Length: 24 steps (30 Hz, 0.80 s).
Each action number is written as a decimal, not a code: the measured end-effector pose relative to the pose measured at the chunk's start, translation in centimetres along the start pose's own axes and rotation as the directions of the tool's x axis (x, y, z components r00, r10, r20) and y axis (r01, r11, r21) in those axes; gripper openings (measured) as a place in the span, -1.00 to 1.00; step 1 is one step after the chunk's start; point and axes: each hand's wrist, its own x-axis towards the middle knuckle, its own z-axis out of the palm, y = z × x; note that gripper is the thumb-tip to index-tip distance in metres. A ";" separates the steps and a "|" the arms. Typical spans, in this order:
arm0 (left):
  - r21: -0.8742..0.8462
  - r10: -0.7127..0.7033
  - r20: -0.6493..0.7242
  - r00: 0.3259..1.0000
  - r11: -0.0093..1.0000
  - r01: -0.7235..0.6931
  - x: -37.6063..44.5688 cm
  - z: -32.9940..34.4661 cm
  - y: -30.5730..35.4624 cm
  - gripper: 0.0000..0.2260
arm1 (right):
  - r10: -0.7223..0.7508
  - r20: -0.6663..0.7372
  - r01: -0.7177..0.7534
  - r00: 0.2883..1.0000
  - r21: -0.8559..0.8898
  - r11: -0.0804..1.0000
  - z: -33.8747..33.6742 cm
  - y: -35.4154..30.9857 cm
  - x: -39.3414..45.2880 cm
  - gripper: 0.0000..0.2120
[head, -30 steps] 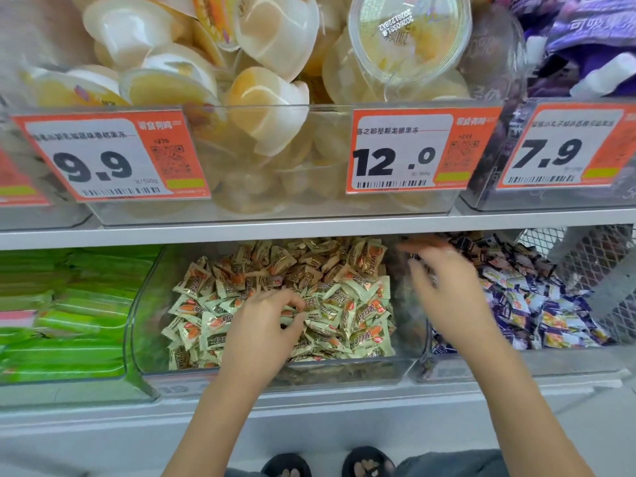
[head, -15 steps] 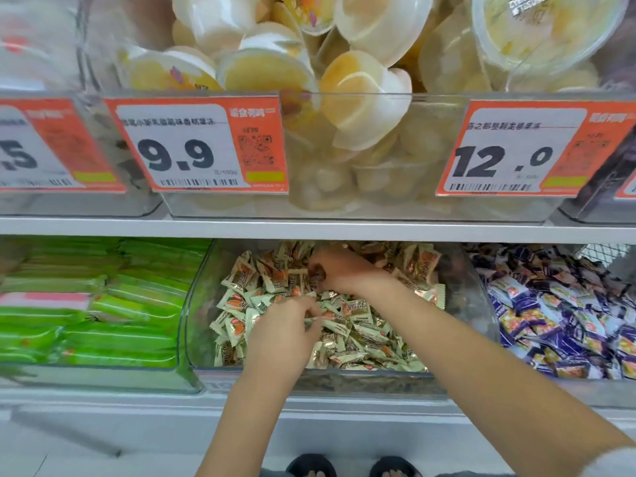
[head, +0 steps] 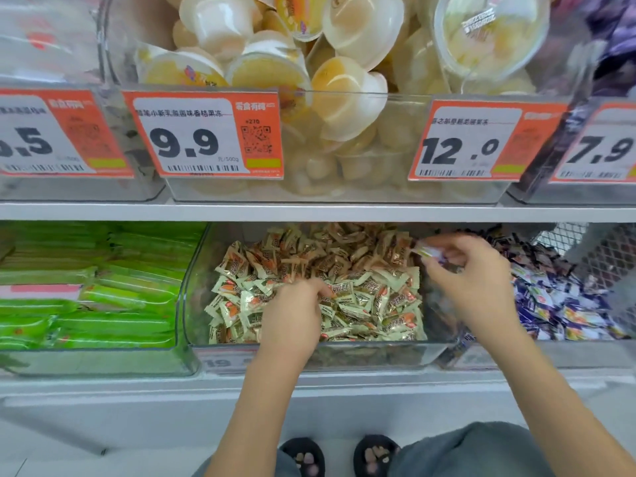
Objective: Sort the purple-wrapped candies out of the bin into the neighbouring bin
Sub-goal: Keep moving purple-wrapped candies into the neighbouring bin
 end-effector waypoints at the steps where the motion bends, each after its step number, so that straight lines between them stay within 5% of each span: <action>1: 0.000 0.006 0.017 1.000 1.000 -0.006 -0.2 0.1 0.2 -0.65 | 0.070 -0.057 -0.070 0.996 0.007 0.998 -1.3 1.1 -0.7 -0.84; 5: -0.028 0.026 0.012 1.000 0.999 -0.025 -0.6 0.2 0.1 -0.61 | 0.262 -0.023 -0.263 0.965 -0.043 0.964 -3.0 3.6 -1.3 -0.87; 10: -0.012 0.002 -0.051 0.999 1.000 -0.003 -1.1 -0.6 -1.0 -0.63 | 0.016 -0.106 -0.026 0.994 -0.093 0.995 -1.3 0.5 -1.6 -0.85; 13: -0.024 -0.022 -0.060 0.998 1.000 0.021 -1.3 -1.0 -1.7 -0.65 | -0.060 0.169 0.081 0.984 -0.121 0.989 2.2 -1.7 -1.0 -0.70; 15: -0.042 -0.037 -0.063 0.997 0.999 0.034 -1.3 -1.1 -2.1 -0.65 | 0.135 0.421 -0.043 0.897 -0.220 0.974 5.0 -2.0 0.0 -0.35; 17: -0.053 -0.022 -0.062 0.998 0.998 0.019 -1.4 -1.1 -2.4 -0.65 | 0.366 0.525 -0.167 0.769 -0.388 0.906 7.3 -1.9 1.0 -0.13; 20: -0.051 0.020 -0.072 0.997 0.998 -0.024 -1.3 -1.1 -2.8 -0.67 | 0.403 0.634 -0.079 0.660 -0.474 0.877 10.7 -2.4 1.5 -0.14; 24: -0.049 0.041 -0.138 0.990 0.998 -0.049 -0.5 -1.3 -2.8 -0.69 | 0.308 0.593 0.005 0.744 -0.466 0.885 14.5 -4.9 0.8 -0.22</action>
